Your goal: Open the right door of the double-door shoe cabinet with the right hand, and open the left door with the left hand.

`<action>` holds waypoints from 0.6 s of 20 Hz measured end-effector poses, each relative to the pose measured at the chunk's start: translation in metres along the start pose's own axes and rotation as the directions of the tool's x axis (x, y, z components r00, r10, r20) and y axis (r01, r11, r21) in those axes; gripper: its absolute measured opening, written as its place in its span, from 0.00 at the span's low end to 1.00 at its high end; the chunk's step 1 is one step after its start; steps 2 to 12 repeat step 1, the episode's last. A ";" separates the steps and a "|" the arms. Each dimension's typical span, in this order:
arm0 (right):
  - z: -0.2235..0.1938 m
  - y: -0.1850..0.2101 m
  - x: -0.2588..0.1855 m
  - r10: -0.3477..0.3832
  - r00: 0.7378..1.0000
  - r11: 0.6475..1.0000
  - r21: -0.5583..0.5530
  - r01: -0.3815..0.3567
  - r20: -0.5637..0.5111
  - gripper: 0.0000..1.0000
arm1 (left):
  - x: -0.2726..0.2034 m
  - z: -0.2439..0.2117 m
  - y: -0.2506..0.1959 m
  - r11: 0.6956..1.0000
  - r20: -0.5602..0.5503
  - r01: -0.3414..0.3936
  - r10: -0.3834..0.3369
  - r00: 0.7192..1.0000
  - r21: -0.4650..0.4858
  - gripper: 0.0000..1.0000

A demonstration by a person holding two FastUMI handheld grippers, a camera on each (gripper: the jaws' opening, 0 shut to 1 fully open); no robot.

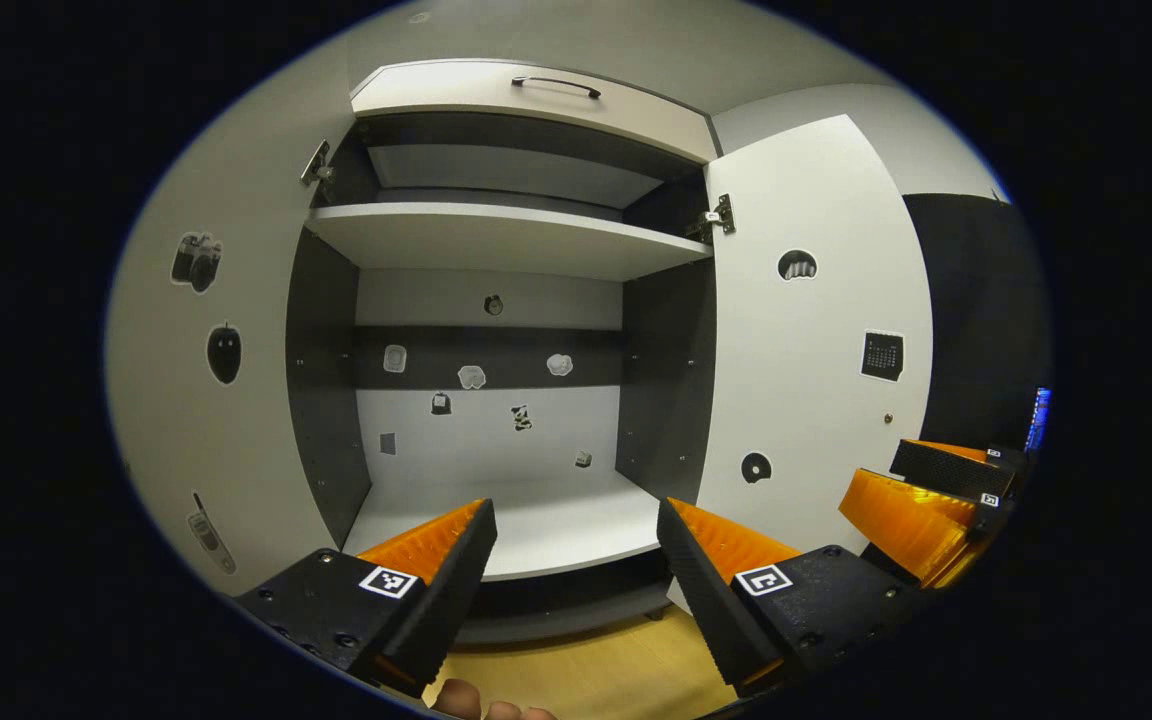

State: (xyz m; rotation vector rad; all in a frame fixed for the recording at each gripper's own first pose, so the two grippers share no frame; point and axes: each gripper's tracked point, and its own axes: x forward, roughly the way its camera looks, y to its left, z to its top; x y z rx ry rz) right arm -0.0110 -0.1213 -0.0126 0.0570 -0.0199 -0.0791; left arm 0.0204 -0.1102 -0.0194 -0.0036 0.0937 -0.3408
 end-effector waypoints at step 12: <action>0.000 0.000 0.000 -0.001 1.000 1.000 -0.002 0.001 0.001 0.93 | -0.001 0.000 0.000 1.000 0.001 0.000 0.000 1.000 -0.003 1.00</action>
